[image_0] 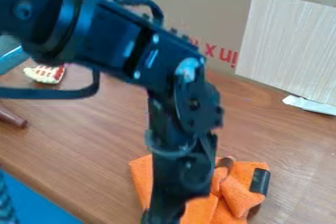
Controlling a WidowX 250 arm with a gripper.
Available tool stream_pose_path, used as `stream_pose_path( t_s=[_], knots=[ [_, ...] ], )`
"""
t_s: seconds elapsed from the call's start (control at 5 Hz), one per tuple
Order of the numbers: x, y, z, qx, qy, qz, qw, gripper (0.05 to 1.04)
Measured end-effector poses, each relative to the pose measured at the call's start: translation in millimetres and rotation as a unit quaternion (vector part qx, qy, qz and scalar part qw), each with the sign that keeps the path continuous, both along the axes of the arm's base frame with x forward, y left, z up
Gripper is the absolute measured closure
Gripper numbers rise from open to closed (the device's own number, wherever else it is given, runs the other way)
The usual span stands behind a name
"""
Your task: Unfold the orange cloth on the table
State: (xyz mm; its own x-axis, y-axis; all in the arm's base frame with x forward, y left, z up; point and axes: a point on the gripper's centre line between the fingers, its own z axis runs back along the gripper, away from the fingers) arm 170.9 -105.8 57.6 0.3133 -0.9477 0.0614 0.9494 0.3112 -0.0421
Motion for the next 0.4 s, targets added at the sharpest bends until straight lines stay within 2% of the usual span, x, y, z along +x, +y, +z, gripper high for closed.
stream_pose_path(
  t_s=[0.2, 0.4],
  knots=[
    [-12.4, -9.3, -7.9, 0.015, -0.014, -0.041, 0.9989, 0.084],
    [-17.3, -15.2, -17.4, 0.034, -0.040, -0.077, 0.9957, 0.084]
  ],
)
